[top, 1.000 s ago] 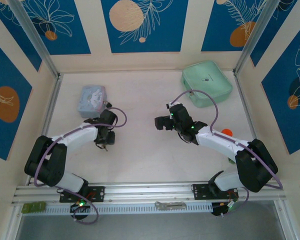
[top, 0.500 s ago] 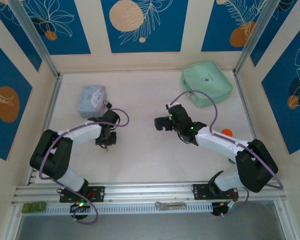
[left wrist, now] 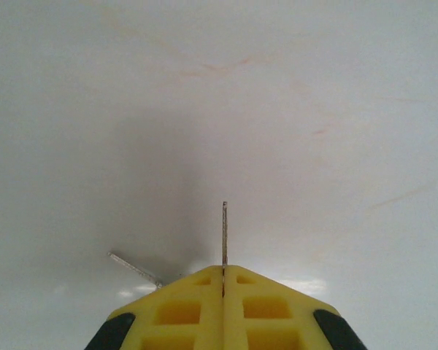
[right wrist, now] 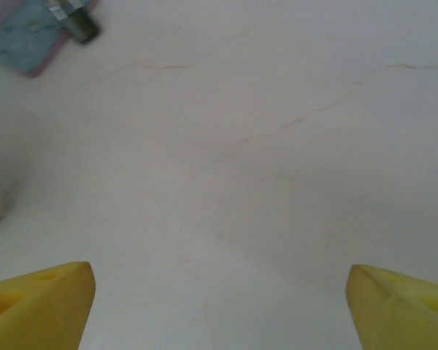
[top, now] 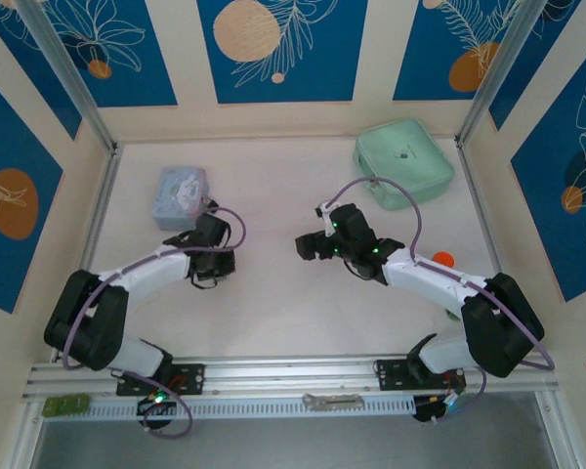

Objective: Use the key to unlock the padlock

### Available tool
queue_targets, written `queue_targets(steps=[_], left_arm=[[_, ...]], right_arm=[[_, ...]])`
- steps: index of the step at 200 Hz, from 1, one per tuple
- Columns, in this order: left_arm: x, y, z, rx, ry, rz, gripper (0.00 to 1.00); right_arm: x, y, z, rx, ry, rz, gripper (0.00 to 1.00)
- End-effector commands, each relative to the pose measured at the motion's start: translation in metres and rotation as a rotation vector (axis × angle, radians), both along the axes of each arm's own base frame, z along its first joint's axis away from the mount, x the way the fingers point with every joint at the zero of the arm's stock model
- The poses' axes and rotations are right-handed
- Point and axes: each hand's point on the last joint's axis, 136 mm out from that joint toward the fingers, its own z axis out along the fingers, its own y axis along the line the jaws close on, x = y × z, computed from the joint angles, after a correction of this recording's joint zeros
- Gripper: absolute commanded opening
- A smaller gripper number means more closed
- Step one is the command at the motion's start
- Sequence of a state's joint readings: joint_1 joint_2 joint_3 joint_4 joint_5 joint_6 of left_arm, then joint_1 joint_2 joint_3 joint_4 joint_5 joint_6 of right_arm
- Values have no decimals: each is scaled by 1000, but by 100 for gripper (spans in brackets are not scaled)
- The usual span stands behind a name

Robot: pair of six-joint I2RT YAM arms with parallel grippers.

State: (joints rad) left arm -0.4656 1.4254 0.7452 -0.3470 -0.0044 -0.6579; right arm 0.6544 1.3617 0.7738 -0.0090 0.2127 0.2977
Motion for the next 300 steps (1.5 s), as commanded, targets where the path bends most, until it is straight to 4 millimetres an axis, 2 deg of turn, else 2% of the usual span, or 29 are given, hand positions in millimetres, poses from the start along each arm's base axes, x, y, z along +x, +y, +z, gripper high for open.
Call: queue_targets(steps=[1, 30, 61, 100, 120, 149, 198, 220, 243, 300], left_arm=[[9, -35, 24, -247, -61, 83, 0], [13, -55, 37, -386, -90, 136, 0], [16, -76, 55, -467, -128, 115, 0], [18, -109, 89, -647, -249, -15, 0], [15, -122, 110, -741, -317, -104, 0], [6, -135, 132, -809, -387, -232, 0], [-3, -151, 157, -904, -449, -358, 0], [-7, -158, 160, -921, -452, -386, 0], [-8, -162, 161, -930, -451, -388, 0], [-7, -166, 167, -966, -463, -371, 0]], right_arm=[[-33, 34, 15, 153, 27, 250, 80], [-52, 51, 18, 270, 79, 350, 73], [-64, 67, 21, 390, 134, 425, 63], [-66, 80, 29, 498, 182, 487, 48], [-57, 75, 30, 526, 192, 471, 44], [-43, 58, 41, 590, 196, 442, 40], [-41, 38, 54, 603, 189, 449, 35], [-42, 31, 62, 626, 189, 456, 33], [-48, 34, 66, 625, 188, 480, 32], [-48, 40, 59, 638, 204, 485, 29]])
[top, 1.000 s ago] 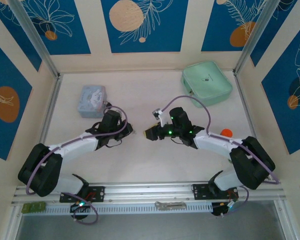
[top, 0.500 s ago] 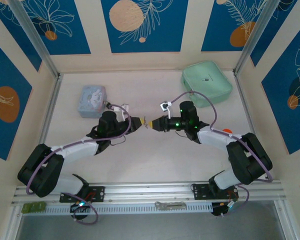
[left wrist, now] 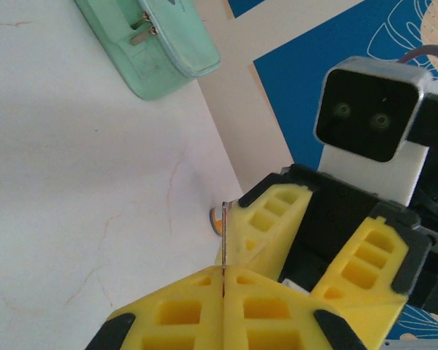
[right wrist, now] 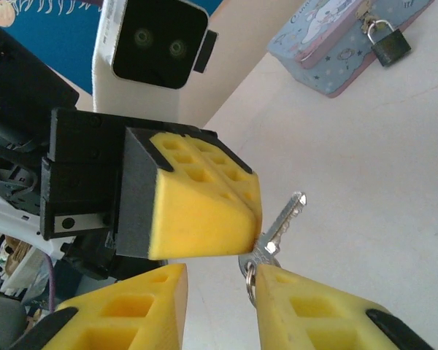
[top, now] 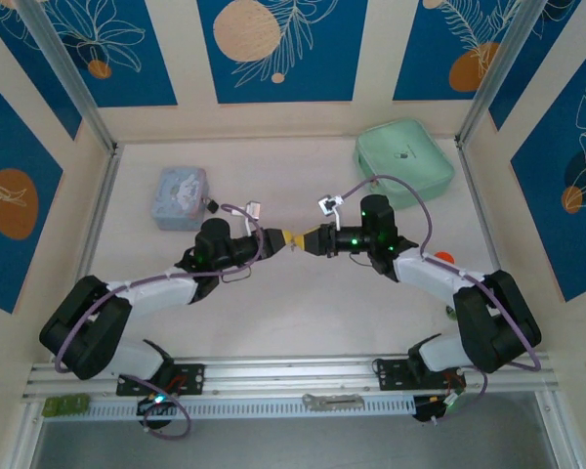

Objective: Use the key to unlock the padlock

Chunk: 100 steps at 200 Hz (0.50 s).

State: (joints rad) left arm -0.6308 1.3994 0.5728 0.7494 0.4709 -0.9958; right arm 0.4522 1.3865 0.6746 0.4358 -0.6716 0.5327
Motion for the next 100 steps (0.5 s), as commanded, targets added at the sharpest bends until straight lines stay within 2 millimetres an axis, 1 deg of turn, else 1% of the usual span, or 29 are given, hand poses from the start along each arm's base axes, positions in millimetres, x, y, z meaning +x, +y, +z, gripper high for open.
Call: queue_targets(steps=[1, 31, 46, 49, 68, 85, 100], left_arm=[[-4, -7, 16, -52, -44, -21, 0], [-4, -7, 20, -71, -52, -9, 0], [-5, -10, 21, -78, -52, -14, 0], [-5, -11, 22, -80, -54, -17, 0], [-9, -18, 23, -90, -52, -36, 0], [-11, -22, 21, -96, -45, -47, 0], [-12, -24, 20, -102, -39, -48, 0]], right_arm=[[-6, 3, -6, 10, 28, 32, 29], [-6, 5, -8, 10, 34, 37, 25], [-5, 6, -9, 13, 35, 33, 23], [-4, 6, -9, 13, 34, 32, 21], [-2, 7, -8, 17, 31, 30, 14], [1, 7, -6, 18, 18, 27, 1], [4, 5, -6, 12, 9, 20, 0]])
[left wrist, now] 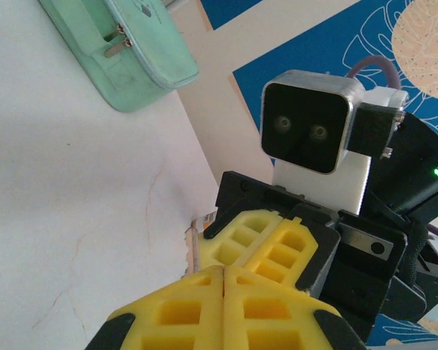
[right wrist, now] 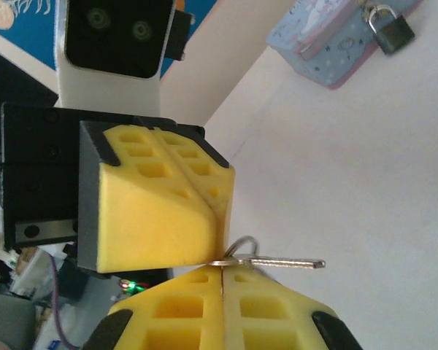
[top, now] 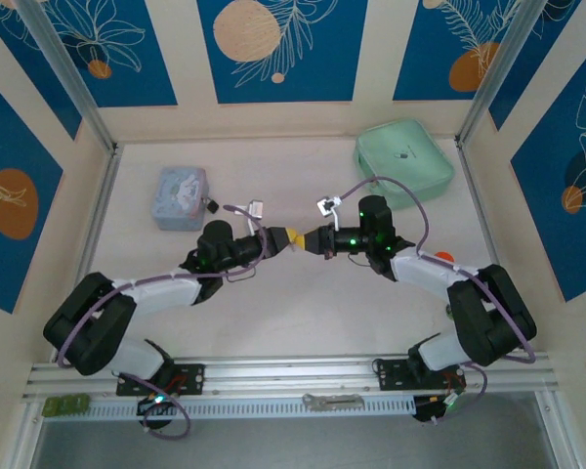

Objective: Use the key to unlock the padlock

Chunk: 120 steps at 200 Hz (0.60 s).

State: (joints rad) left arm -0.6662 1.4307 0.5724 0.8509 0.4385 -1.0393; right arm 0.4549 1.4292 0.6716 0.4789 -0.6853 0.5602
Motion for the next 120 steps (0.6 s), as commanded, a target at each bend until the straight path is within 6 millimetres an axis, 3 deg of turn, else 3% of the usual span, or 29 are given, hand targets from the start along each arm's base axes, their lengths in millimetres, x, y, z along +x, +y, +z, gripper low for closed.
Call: queue_targets(steps=[1, 43, 76, 120], left_arm=[[-10, -13, 10, -45, -21, -49, 0], [-10, -5, 7, -29, -22, -10, 0], [-8, 3, -1, 48, -27, 30, 47], [-5, 12, -12, 123, -18, 67, 56]], right_arm=[[2, 2, 3, 4, -23, 9, 0], [2, -10, 5, -29, -47, 3, 0], [-6, -19, 3, -98, -66, 13, 0], [-12, -27, -8, -184, -55, 0, 0]])
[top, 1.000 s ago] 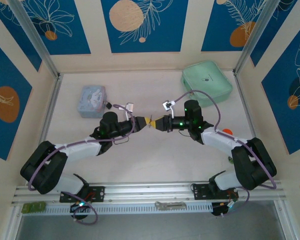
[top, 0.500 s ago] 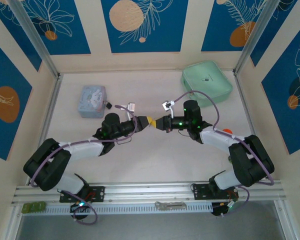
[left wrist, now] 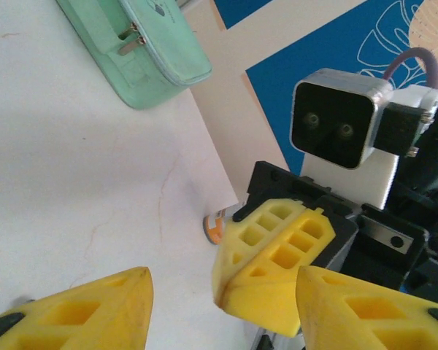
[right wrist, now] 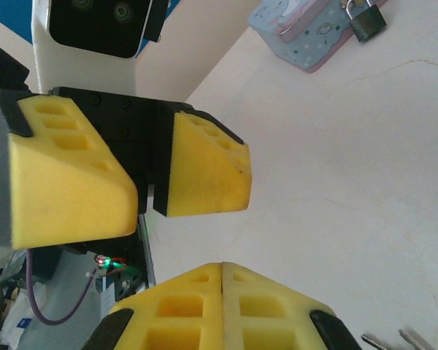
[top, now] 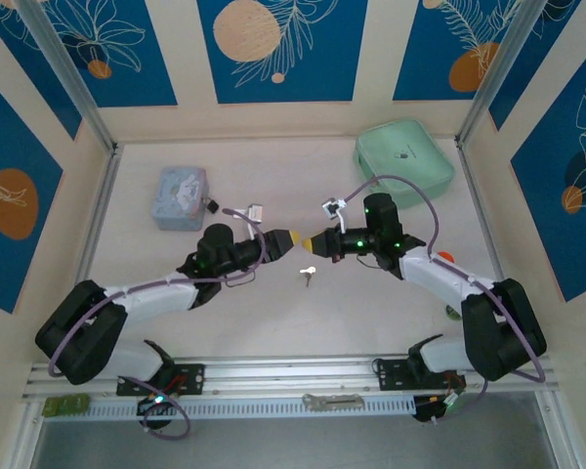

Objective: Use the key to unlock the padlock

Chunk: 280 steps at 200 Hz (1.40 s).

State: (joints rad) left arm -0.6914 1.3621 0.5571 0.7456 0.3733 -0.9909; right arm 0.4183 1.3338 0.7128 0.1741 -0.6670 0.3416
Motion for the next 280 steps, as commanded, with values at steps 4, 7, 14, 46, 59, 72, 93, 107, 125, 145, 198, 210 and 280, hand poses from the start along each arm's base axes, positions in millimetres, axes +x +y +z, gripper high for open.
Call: queue_targets(steps=[4, 7, 14, 46, 59, 72, 93, 107, 125, 145, 198, 210, 280], left_arm=[[4, 8, -11, 80, -3, 44, 56], [5, 11, -15, 100, 5, 58, 57], [9, 19, -25, 155, 30, 99, 57], [22, 81, -71, 489, 140, 341, 59], [25, 97, -71, 527, 130, 392, 63], [27, 108, -68, 535, 117, 432, 65], [28, 121, -63, 521, 114, 479, 67], [28, 125, -63, 513, 116, 497, 67], [27, 127, -64, 493, 118, 506, 67], [26, 125, -67, 464, 131, 504, 67], [24, 125, -75, 443, 147, 506, 67], [25, 125, -77, 441, 150, 508, 67], [32, 115, -76, 415, 155, 481, 68]], right_arm=[[-4, -8, -9, -90, 13, -18, 0], [-2, -9, -12, -107, 20, -31, 0], [3, -13, -21, -161, 41, -74, 0], [5, -22, -72, -496, 173, -213, 11], [-5, -14, -85, -573, 174, -175, 24], [-10, -11, -100, -663, 154, -152, 31], [3, -27, -118, -838, 205, -229, 38], [10, -32, -123, -911, 243, -270, 46], [11, -21, -133, -945, 214, -222, 56], [23, -21, -144, -996, 221, -227, 59], [21, -23, -165, -1085, 274, -254, 59], [16, -28, -171, -1108, 294, -257, 59], [-24, -45, -179, -1146, 350, -198, 55]])
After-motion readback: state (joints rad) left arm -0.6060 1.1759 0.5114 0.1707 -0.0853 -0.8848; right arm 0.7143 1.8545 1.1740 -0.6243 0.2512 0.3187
